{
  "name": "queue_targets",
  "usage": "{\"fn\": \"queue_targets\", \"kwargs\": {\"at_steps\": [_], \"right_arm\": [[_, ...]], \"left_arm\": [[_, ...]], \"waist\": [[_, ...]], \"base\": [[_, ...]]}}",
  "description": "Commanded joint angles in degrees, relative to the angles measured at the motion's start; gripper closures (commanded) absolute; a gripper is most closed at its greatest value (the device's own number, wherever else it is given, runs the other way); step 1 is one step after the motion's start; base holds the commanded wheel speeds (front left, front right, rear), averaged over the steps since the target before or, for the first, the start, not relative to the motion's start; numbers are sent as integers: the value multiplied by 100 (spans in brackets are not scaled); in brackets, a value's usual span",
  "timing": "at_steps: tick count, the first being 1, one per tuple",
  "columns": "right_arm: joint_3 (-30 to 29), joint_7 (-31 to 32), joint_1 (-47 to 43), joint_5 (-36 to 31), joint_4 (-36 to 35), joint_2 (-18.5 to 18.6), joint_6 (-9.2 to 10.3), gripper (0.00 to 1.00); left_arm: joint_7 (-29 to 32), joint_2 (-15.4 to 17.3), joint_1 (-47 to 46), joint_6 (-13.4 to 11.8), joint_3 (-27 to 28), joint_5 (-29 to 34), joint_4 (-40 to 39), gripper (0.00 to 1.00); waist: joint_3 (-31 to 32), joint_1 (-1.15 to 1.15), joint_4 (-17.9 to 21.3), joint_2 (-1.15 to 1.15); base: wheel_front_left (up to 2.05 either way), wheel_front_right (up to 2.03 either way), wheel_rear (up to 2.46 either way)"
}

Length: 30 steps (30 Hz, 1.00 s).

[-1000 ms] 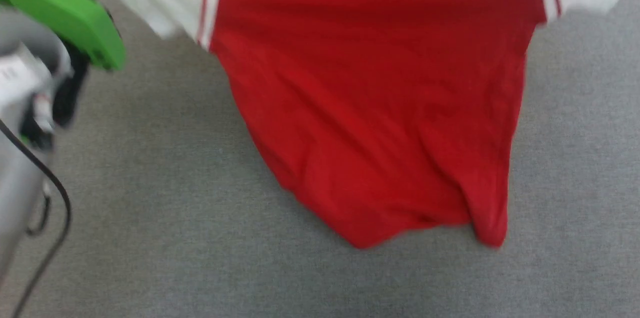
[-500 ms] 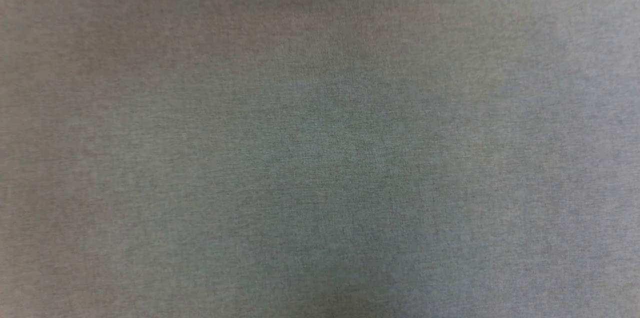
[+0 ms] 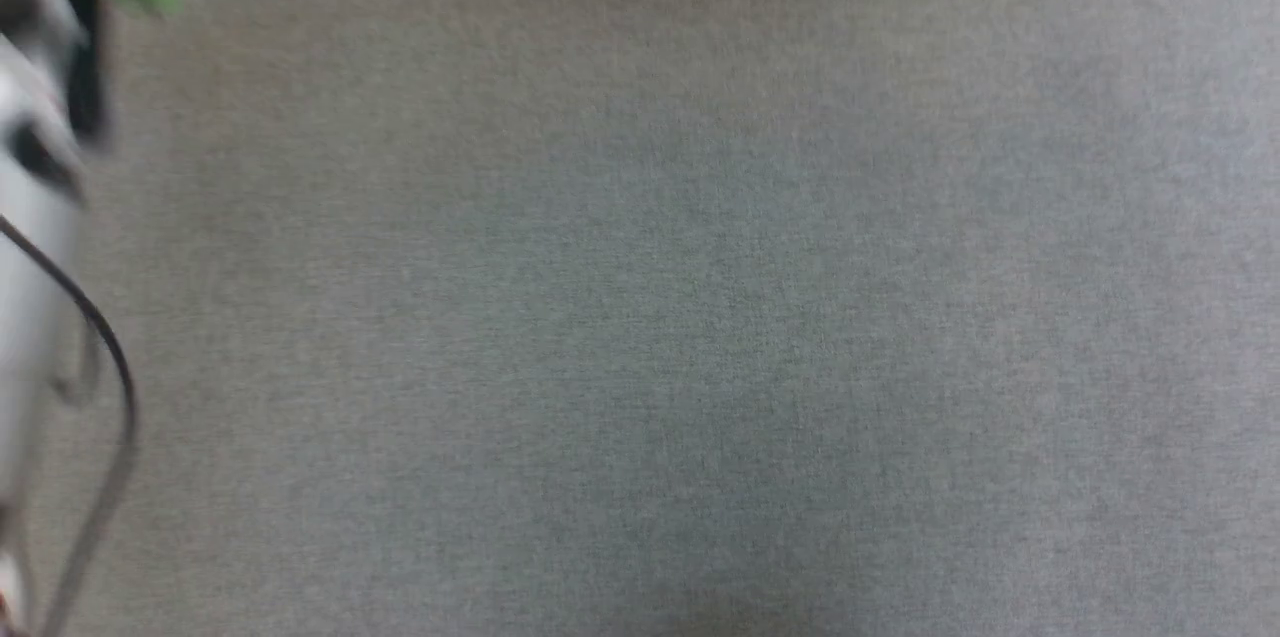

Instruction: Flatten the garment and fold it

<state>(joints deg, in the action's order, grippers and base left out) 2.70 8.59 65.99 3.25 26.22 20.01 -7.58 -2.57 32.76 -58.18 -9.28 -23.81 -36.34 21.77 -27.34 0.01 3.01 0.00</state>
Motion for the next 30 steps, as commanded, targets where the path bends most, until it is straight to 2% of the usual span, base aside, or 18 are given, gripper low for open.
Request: {"fn": "queue_targets", "kwargs": {"at_steps": [1,8,10,14,20,30], "right_arm": [[57,-63,-377,200,42,53,9,100],[210,-69,-2337,1024,-200,178,9,100],[153,-16,-2926,1199,-380,177,9,100],[-196,171,-4061,1391,-784,74,9,100],[-653,705,-5502,1299,-1483,-196,9,100],[-1815,1951,-7124,1102,-2155,-1246,9,100]], "left_arm": [[42,-40,410,36,-47,-152,33,100],[483,-197,2476,213,-273,-944,-216,100],[613,-175,3005,346,-378,-1133,-387,100],[777,-161,3882,349,-529,-1389,-746,100],[901,-163,4878,112,-598,-1700,-1196,100],[935,-177,6019,-368,-561,-2058,-1601,100]], "waist": [[423,-1,-155,0],[1211,-1,-285,0],[1416,-1,-305,0],[1733,-1,-343,0],[2023,-1,-333,0],[2239,-1,-329,0]], "base": [[0,0,0],[0,0,0],[0,0,0],[0,0,0],[0,0,0],[0,0,0]]}}
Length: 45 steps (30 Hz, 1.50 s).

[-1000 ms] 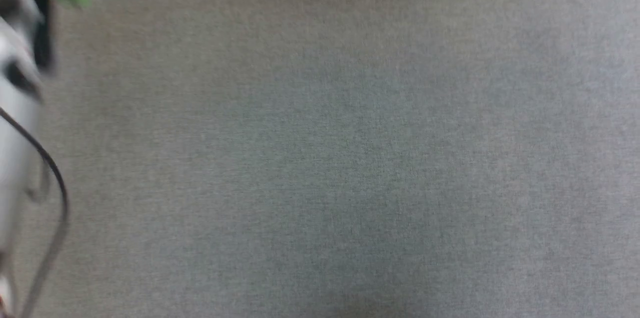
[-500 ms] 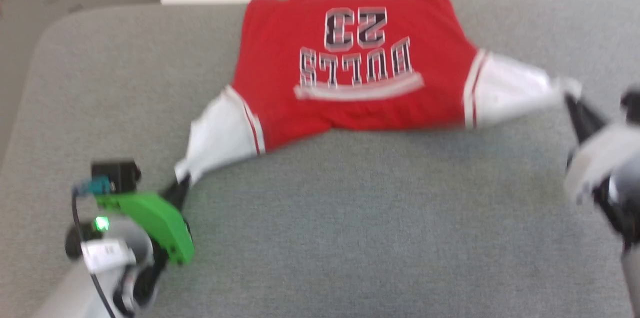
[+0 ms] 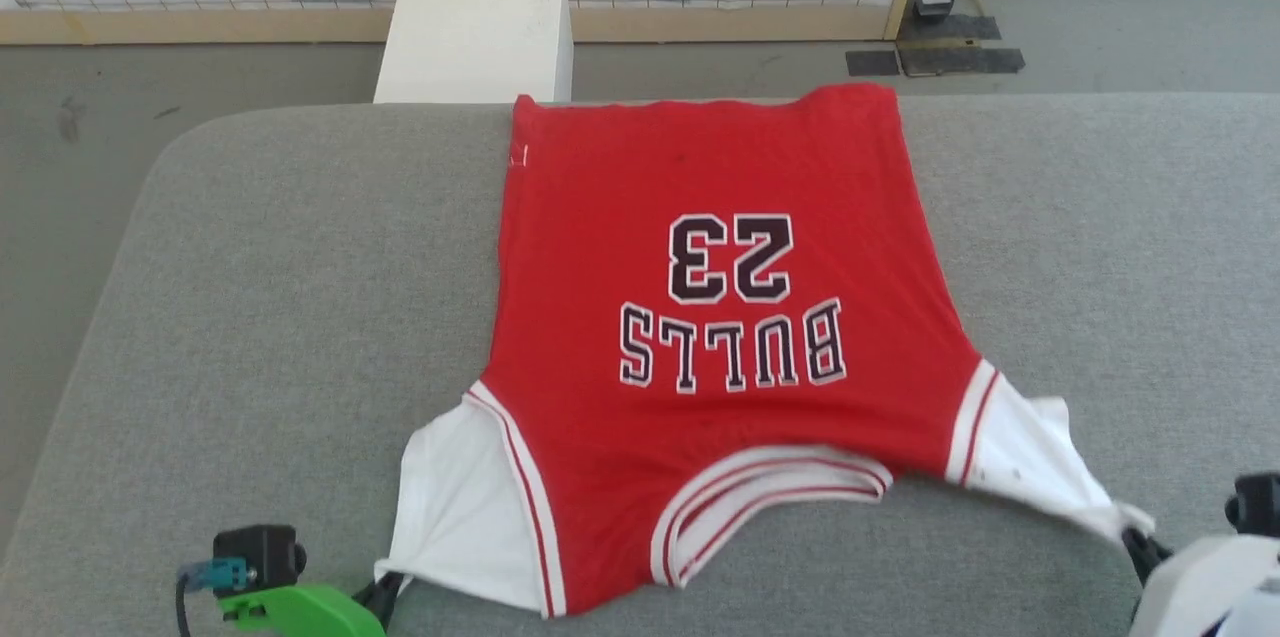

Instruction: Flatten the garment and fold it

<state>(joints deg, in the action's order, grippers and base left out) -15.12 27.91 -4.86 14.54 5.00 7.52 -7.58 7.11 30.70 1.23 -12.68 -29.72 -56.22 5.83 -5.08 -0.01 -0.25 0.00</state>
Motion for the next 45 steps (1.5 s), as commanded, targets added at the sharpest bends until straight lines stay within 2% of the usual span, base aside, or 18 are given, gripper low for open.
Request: {"fn": "queue_targets", "kwargs": {"at_steps": [1,5,9,14,15,16,17,18,21,27,33,38,45], "right_arm": [[-169,195,-159,-54,-107,-107,9,100],[-604,787,-487,-104,-299,-389,9,100],[-813,1277,-675,-153,-285,-457,9,100],[-736,1152,-597,190,-73,-462,9,100],[-714,1072,-576,208,-49,-462,9,82],[-687,998,-556,224,-12,-463,9,56],[-659,941,-537,232,-4,-463,9,14],[-663,862,-510,245,-11,-463,9,0],[-665,649,-447,287,-131,-463,9,0],[-674,-361,-85,302,-651,-464,9,0],[-579,-1357,899,277,-748,-446,9,0],[-455,-1707,2171,275,-46,-182,9,0],[-476,-1544,3840,-103,1488,371,9,0]], "left_arm": [[-58,40,141,-78,45,-67,-25,100],[-94,36,302,-176,48,-81,-55,100],[-125,6,355,-232,24,-62,-41,100],[-175,-51,348,-254,30,-71,-64,100],[-187,-55,347,-258,34,-70,-77,100],[-207,-57,346,-258,43,-69,-93,100],[-219,-54,345,-259,50,-67,-106,100],[-224,-48,343,-260,52,-64,-127,100],[-241,-30,337,-262,50,-43,-205,100],[-238,-13,323,-336,23,20,-402,100],[-250,-40,187,-390,-8,110,-660,100],[-264,-71,-19,-445,-22,219,-907,100],[-260,-220,-388,-433,-141,377,-1171,100]], "waist": [[18,1,-7,0],[24,1,-23,0],[-4,1,-30,0],[-32,1,4,0],[-33,1,8,0],[-33,1,10,0],[-31,1,9,0],[-29,1,7,0],[-29,1,-14,0],[-66,1,-127,0],[-275,1,-316,0],[-637,1,-564,0],[-1200,1,-1059,0]], "base": [[0,0,0],[0,0,0],[0,0,0],[0,0,0],[0,0,0],[0,0,0],[0,0,0],[0,0,0],[0,0,0],[0,0,0],[0,0,0],[0,0,0],[0,0,0]]}}
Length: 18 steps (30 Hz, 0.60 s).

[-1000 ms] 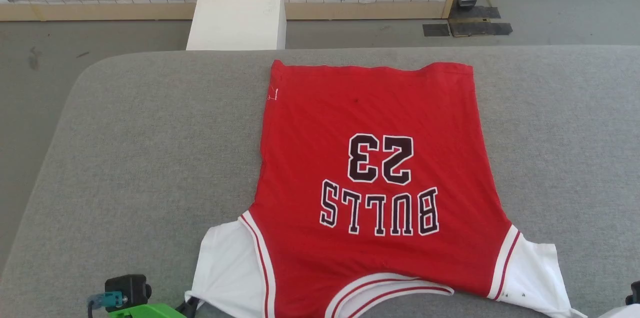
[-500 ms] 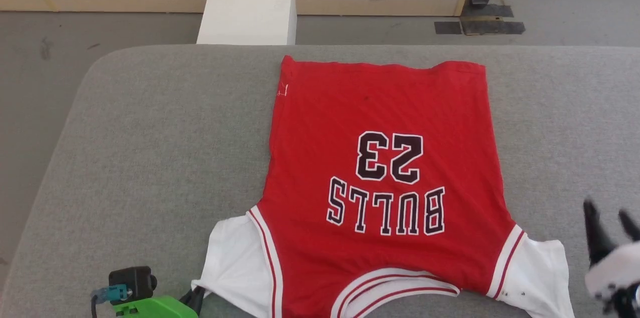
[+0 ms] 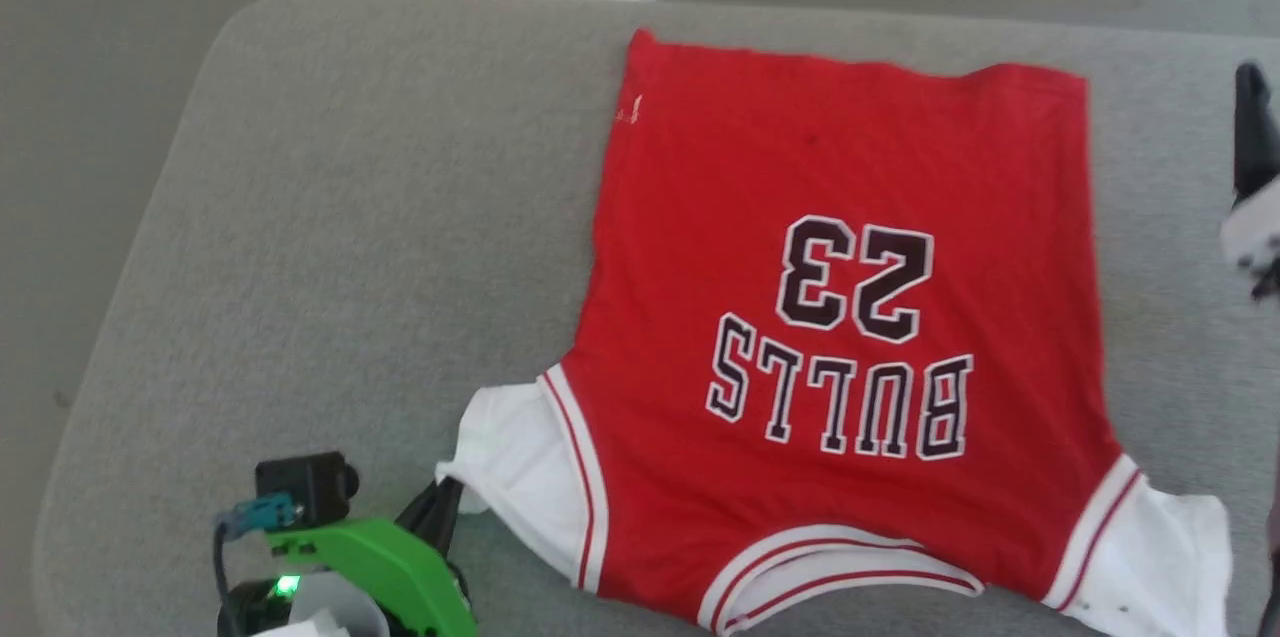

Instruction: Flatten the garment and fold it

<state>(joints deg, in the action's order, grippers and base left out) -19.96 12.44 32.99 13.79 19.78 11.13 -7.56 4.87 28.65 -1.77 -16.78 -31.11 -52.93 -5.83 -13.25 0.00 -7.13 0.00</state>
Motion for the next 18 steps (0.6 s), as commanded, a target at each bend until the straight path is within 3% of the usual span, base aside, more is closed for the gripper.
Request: {"fn": "queue_targets", "kwargs": {"at_steps": [1,9,18], "right_arm": [[-17,99,305,-99,241,92,8,0],[-453,1232,1720,-800,1368,523,8,0],[-1077,2843,2373,-1752,1443,740,8,0]], "left_arm": [[-37,-43,-141,-9,-28,68,-33,100],[-131,-252,-471,129,-175,197,-127,100],[-259,-470,-700,259,-373,350,-190,100]], "waist": [[-491,0,-456,0],[-1174,0,-1002,0],[-1691,0,-1460,0]], "base": [[0,0,0],[0,0,0],[0,0,0]]}}
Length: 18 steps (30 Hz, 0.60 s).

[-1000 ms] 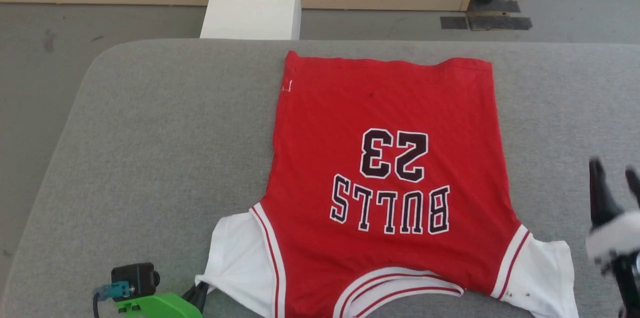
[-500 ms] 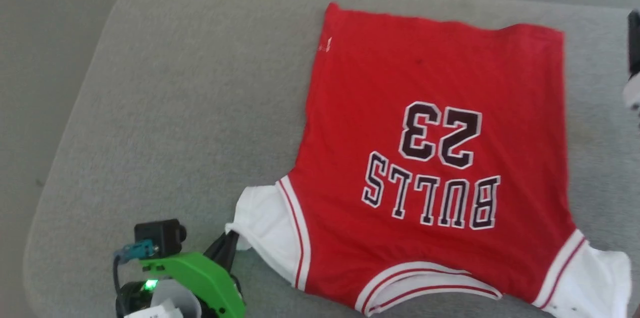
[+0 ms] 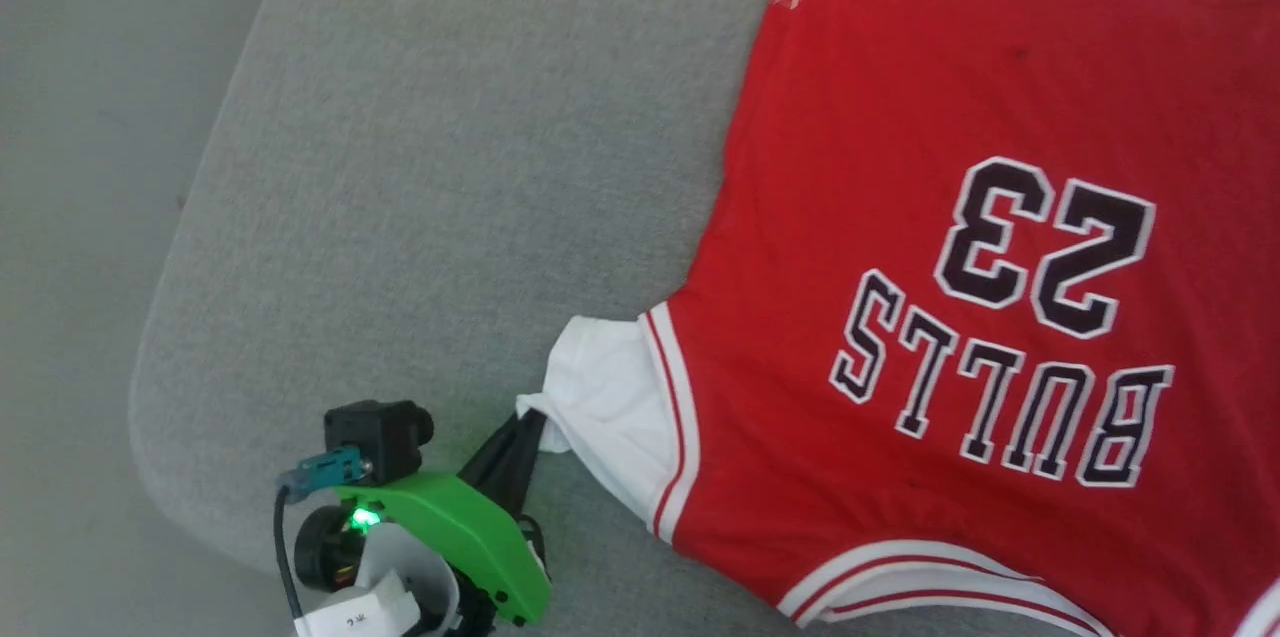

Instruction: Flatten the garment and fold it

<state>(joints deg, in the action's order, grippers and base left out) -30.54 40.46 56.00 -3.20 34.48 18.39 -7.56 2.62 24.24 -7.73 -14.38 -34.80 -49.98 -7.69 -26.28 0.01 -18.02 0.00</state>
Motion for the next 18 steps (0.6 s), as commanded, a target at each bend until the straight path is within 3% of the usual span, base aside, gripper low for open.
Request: {"fn": "queue_targets", "kwargs": {"at_steps": [1,5,7,10,11,14,18], "right_arm": [[-87,221,97,-175,-89,2,8,0],[-302,987,146,-603,-523,-170,8,0],[-337,1332,116,-760,-727,-225,8,51],[-326,1720,5,-898,-1044,-272,8,91],[-313,1760,-39,-915,-1146,-274,8,100],[-296,1687,-204,-820,-1466,-282,8,100],[-66,952,-592,-423,-1813,-191,8,100]], "left_arm": [[-44,-48,-116,26,-13,57,-3,100],[-97,-100,-148,56,-28,59,35,100],[-119,-118,-157,67,-28,53,64,100],[-149,-130,-162,75,-22,48,111,100],[-153,-132,-161,75,-21,45,124,100],[-164,-139,-162,62,-15,38,162,100],[-179,-127,-148,52,-10,38,224,100]], "waist": [[-425,-1,-392,0],[-570,-1,-453,0],[-616,-1,-466,0],[-625,-1,-463,0],[-616,-1,-460,0],[-544,-1,-437,0],[-338,-1,-360,0]], "base": [[0,0,0],[0,0,0],[0,0,0],[0,0,0],[0,0,0],[0,0,0],[0,0,0]]}}
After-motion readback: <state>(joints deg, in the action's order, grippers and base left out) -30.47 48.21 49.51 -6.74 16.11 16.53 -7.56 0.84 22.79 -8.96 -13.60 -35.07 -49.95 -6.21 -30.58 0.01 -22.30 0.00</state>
